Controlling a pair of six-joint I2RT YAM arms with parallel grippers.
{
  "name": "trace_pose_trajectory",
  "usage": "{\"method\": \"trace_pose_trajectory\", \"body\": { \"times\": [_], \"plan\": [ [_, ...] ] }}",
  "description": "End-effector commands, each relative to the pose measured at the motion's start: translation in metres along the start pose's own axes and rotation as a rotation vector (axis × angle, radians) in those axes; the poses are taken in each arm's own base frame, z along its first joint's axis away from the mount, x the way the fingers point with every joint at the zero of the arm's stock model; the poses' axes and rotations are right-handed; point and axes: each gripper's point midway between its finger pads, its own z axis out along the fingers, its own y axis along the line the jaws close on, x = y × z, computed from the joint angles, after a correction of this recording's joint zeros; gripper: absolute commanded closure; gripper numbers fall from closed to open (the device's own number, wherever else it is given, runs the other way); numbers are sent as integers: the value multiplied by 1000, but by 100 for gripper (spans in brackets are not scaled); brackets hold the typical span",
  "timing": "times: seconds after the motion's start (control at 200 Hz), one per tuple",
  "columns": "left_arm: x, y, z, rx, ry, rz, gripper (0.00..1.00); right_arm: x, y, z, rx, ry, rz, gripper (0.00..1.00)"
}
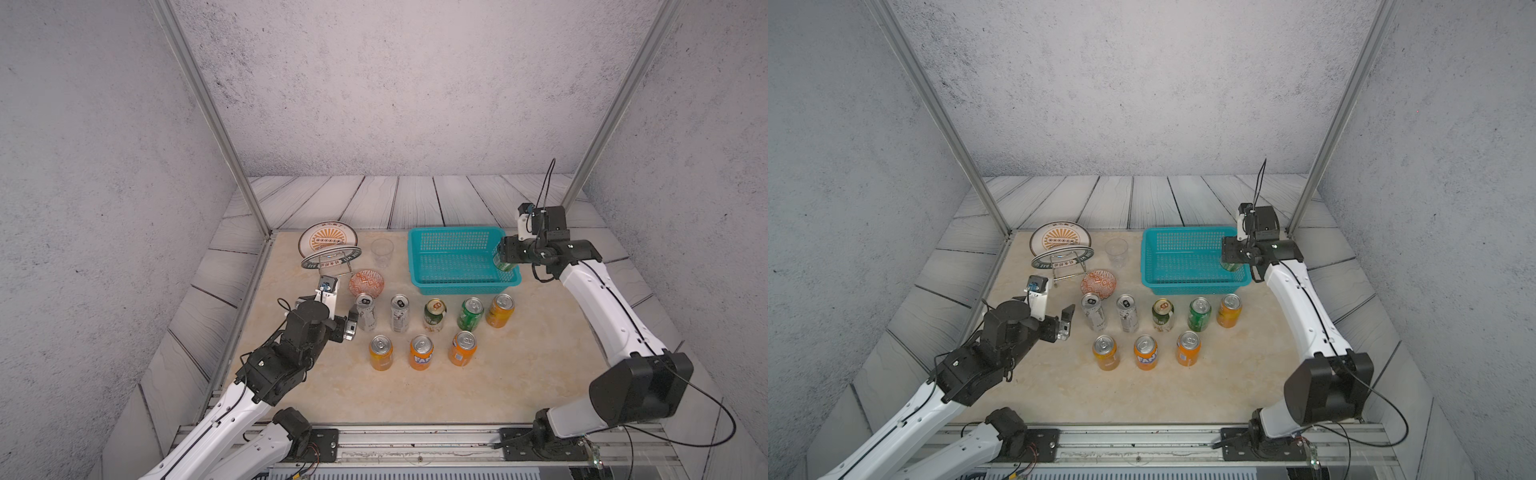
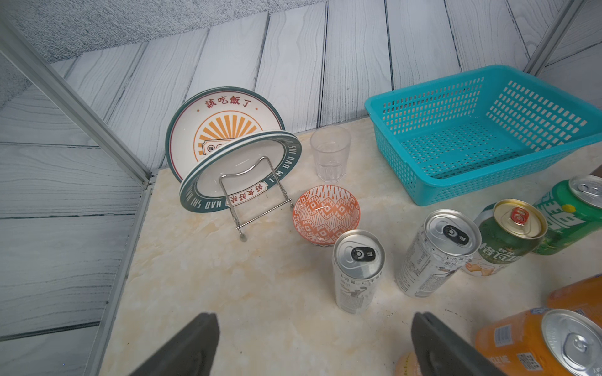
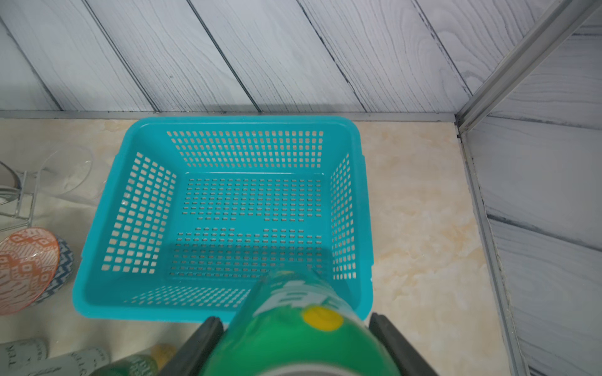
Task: Take out the drinks from the basket
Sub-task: Place the drink at the center of the board.
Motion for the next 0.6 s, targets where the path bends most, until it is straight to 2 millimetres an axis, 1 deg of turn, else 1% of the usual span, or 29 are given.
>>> {"method": "trace_pose_trajectory", "body": {
  "times": [0.0,0.13,0.305,0.5,0.596],
  "plan": [
    [-1,2,-1,-3,-15,-19,1,-6,9,-41,-22,-101,17,40],
    [0,3,0,-11,-10,-17,1,16,11,-65,-25,-109,28,40],
    [0,3,0,-9,-11,-19,1,47,13,-87,-36,-93,37,40],
    [0,3,0,-12,-11,-18,1,88,10,-99,-40,-49,65,40],
    [1,3,1,-13,-10,-19,1,105,7,-98,-31,-26,73,40]
  ]
}}
